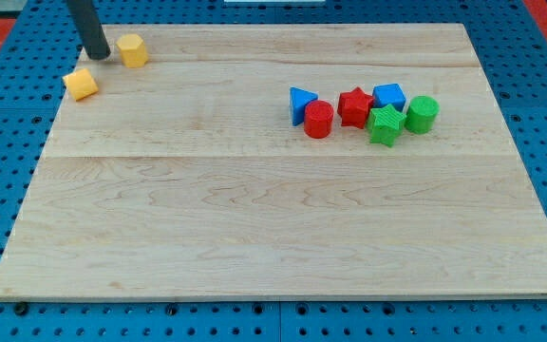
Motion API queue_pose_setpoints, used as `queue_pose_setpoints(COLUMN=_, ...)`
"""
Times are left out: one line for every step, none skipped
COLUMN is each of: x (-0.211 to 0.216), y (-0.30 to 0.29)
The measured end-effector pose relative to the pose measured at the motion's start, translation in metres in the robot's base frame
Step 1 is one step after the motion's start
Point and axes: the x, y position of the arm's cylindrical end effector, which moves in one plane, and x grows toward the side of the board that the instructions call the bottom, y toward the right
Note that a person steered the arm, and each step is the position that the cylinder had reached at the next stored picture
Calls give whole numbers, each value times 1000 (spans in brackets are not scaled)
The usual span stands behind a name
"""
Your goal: Move the yellow hexagon to the left of the red circle
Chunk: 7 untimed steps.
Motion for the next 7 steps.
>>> queue_pose_setpoints(x=-16, y=61)
queue_pose_setpoints(x=44, y=175)
queue_pose_setpoints(x=-33, y=171)
queue_pose_setpoints(x=-38, y=83)
queue_pose_setpoints(x=1, y=64)
queue_pose_setpoints(x=53, y=90)
queue_pose_setpoints(x=33, y=97)
